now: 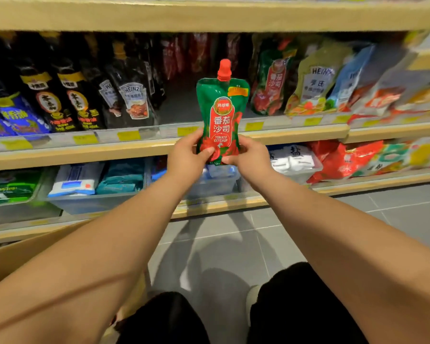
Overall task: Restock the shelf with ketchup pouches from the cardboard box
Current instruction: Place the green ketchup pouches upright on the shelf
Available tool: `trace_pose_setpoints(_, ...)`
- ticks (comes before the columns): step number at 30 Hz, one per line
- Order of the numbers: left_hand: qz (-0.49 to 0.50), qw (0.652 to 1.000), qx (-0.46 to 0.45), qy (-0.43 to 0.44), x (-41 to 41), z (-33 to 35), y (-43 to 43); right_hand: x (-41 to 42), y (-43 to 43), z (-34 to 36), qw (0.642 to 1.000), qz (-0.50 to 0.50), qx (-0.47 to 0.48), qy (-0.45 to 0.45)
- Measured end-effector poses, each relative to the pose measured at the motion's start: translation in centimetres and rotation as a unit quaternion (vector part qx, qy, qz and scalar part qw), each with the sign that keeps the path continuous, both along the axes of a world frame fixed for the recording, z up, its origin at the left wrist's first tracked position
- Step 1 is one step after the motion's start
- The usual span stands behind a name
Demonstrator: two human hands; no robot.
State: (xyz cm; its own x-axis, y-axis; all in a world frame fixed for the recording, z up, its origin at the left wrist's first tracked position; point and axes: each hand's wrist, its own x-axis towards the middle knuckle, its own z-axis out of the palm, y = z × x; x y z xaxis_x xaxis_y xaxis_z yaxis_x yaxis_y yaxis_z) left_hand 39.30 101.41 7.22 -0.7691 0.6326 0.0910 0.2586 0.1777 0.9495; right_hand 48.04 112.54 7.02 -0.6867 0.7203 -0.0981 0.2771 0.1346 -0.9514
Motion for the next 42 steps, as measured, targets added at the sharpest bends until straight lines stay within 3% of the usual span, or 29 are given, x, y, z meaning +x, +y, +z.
trace_pose_setpoints(8,0.056,0.987,0.007,0.147,1.6,0.8,12.1,1.4,11.1,1.4,0.99,-0.079,0.11,0.03)
trace_pose_setpoints(14,0.067,0.984,0.029,0.163,1.5,1.4,17.5,0.9,17.2,1.4,0.978,-0.089,0.187,0.037)
trace_pose_setpoints(17,0.071,0.986,0.016,0.151,1.1,1.1,19.1,0.4,19.5,1.0,0.967,-0.076,0.243,0.002)
trace_pose_setpoints(22,0.078,0.982,-0.032,0.17,0.5,-0.2,20.3,-0.2,21.0,0.0,0.967,-0.026,0.248,-0.053)
trace_pose_setpoints(27,0.081,0.975,-0.066,0.198,-0.1,-0.9,21.1,-0.4,21.6,-0.6,0.94,-0.021,0.313,-0.132)
trace_pose_setpoints(33,0.098,0.969,-0.107,0.201,-0.2,-1.3,22.5,-0.1,22.1,-0.9,0.964,-0.077,0.238,-0.085)
trace_pose_setpoints(42,0.089,0.961,-0.163,0.203,-0.6,-1.3,23.4,-0.3,21.6,-1.6,0.944,-0.137,0.284,-0.101)
